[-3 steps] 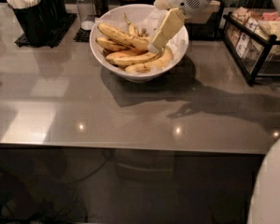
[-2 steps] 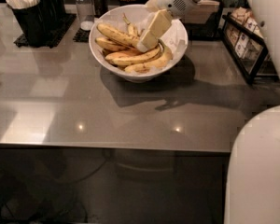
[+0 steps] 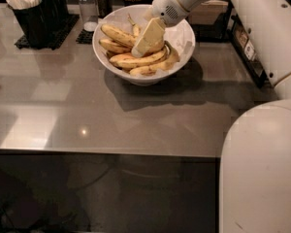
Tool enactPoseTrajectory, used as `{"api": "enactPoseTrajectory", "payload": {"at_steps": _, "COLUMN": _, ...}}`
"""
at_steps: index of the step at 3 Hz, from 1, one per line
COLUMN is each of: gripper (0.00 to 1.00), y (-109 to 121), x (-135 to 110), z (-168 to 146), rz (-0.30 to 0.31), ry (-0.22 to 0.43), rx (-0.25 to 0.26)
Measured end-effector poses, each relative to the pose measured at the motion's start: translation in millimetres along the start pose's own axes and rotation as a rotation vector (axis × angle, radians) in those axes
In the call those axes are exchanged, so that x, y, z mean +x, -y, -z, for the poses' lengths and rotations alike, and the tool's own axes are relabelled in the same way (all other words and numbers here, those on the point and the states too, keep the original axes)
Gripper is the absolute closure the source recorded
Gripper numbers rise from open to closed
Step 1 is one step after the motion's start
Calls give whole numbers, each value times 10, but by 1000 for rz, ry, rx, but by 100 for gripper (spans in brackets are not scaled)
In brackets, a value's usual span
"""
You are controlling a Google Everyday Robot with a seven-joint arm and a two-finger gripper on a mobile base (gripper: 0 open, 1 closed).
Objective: Pick banana from white bowl
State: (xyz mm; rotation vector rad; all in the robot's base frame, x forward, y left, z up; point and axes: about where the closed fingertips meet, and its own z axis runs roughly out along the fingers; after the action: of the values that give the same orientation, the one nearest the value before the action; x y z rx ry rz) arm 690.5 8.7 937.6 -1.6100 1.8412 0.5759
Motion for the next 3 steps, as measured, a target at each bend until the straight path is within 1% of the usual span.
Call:
{"api": "enactPoseTrajectory", "payload": {"at_steps": 1, "gripper": 0, "y": 69, "x": 64, "z": -177, "rz": -23, "ry": -28, "rx": 9}}
{"api": "enactPoseTrajectory", "payload": {"at_steps": 2, "gripper": 19, "y": 69, "x": 65, "z": -180, "rz": -23, "ry": -29, "rx": 9}}
{"api": "enactPoseTrajectory", "payload": {"at_steps": 3, "gripper": 41, "y": 69, "x": 65, "z": -180, "rz": -23, "ry": -29, "rx": 9}}
